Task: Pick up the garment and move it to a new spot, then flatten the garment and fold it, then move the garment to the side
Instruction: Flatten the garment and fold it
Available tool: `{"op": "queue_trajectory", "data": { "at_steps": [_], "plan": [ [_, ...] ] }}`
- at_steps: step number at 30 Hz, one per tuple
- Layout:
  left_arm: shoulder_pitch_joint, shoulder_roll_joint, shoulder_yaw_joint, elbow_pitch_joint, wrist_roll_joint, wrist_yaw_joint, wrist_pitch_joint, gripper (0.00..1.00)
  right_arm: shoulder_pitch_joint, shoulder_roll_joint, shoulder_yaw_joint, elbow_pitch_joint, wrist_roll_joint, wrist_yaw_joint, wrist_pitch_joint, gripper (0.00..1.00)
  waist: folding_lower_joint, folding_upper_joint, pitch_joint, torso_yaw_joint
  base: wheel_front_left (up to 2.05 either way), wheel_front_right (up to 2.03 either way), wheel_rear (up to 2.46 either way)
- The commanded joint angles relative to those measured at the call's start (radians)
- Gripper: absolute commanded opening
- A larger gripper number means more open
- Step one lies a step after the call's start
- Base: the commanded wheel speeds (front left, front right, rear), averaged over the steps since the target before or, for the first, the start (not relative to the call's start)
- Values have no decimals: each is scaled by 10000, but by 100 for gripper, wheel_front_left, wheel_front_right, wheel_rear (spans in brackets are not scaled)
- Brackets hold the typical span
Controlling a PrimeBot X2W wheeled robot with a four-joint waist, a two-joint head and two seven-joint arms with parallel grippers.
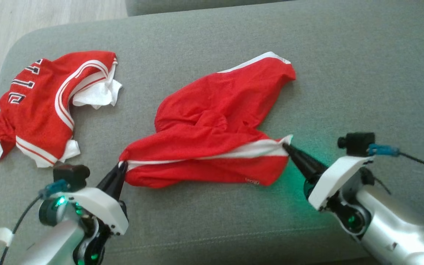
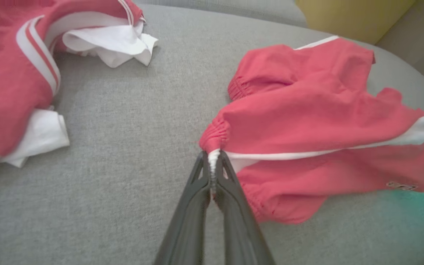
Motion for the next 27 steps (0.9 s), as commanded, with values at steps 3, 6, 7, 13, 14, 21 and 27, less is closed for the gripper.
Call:
{"op": "queue_trajectory", "data": {
  "at_steps": [3,6,7,13,14,21,27],
  "plan": [
    [-566,206,807,-786,-348,-287,-156,0,-491,-557,-74,-636,120,-2,-630,0,0,0,-147,-120,0,0,0],
    [-923,346,957,-1570,-474,-480,19,0,-807,-1018,-408,-1046,97,-2,-903,0,0,0,-278,-229,0,0,0],
    [-1114,407,1014,-1853,-520,-493,174,0,-951,-1160,-581,-1123,32,-2,-966,0,0,0,-318,-273,0,0,0],
    [-3016,690,1086,-3071,-562,-529,1855,0,-2420,-1462,-1693,-721,-548,-2,-1090,0,0,0,-265,-621,0,0,0],
    [-3445,638,1093,-3144,-586,-571,2156,0,-2776,-1414,-1899,-504,-641,-2,-1095,0,0,0,-194,-674,0,0,0],
    [-7328,-169,1184,-1884,-51,-1076,3411,0,-6034,-847,-2754,1126,-1672,-2,-900,0,0,0,972,-1030,0,0,0],
    [-10819,-997,1116,379,1504,-1375,2712,0,-8873,-469,-3615,2331,-2964,-2,-1120,0,0,0,2698,-1395,0,0,0]
  ]
}}
